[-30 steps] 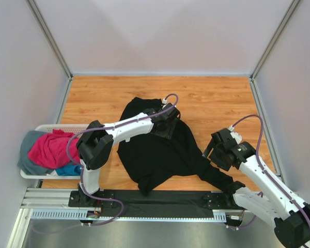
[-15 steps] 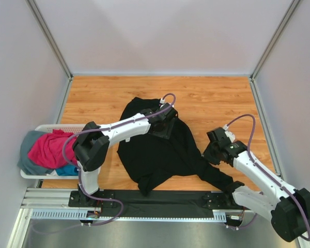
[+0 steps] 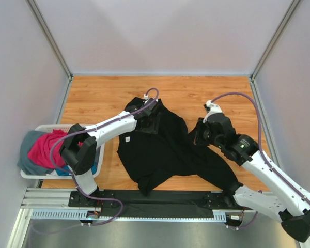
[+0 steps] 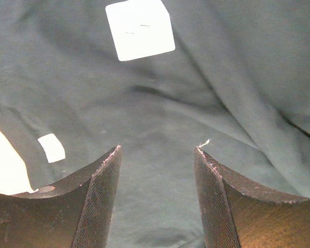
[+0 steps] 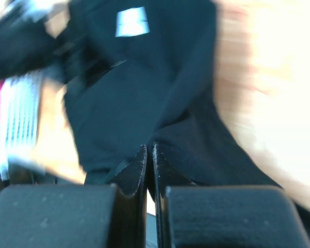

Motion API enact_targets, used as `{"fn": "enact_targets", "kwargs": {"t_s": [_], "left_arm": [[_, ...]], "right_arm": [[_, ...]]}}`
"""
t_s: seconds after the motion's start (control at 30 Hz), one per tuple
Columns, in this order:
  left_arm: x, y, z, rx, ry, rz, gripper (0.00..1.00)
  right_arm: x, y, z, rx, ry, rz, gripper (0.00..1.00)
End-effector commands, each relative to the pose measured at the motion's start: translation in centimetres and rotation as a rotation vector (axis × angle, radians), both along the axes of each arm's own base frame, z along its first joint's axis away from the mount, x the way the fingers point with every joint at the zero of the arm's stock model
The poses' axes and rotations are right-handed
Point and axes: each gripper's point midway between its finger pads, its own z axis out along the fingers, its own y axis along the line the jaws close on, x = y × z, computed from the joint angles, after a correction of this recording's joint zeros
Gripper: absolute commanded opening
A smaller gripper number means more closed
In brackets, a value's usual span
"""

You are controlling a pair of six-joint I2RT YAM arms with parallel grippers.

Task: Fold and stack the t-shirts
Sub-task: Flatten the tshirt out

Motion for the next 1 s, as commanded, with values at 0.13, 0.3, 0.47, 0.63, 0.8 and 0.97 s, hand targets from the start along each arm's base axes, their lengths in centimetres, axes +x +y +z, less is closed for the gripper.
{"fn": "enact_targets", "kwargs": {"t_s": [0.13, 0.3, 0.47, 0.63, 0.8, 0.97], "left_arm": [[0.3, 3.3, 0.8, -0.023, -0.008, 0.105, 0.65], [0.1, 4.9, 0.9, -0.010, -0.020, 0.128, 0.65], [0.0, 5.4, 0.9, -0.005, -0.022, 0.130, 0.65], [-0.2, 5.0, 0.5, -0.017, -0.008, 0.122, 0.65], [-0.2, 5.0, 0.3, -0.014, -0.002, 0.119, 0.65], [-0.4, 5.3, 0.3, -0.004, -0.005, 0.119, 0.65]], "right_arm": [[-4.1, 5.1, -5.1, -0.213, 0.016, 0.387, 0.00], [-6.5, 3.3, -10.2, -0.280, 0.206, 0.345, 0.43], [-5.1, 1.3, -7.8, -0.298, 0.148, 0.184, 0.78], [-4.0, -0.2, -6.7, -0.245, 0.146, 0.047, 0.83], [-5.7, 0.7, -10.8, -0.195, 0.266, 0.072, 0.64], [-7.0, 0.6, -13.7, -0.189, 0.350, 0.059, 0.53]]}}
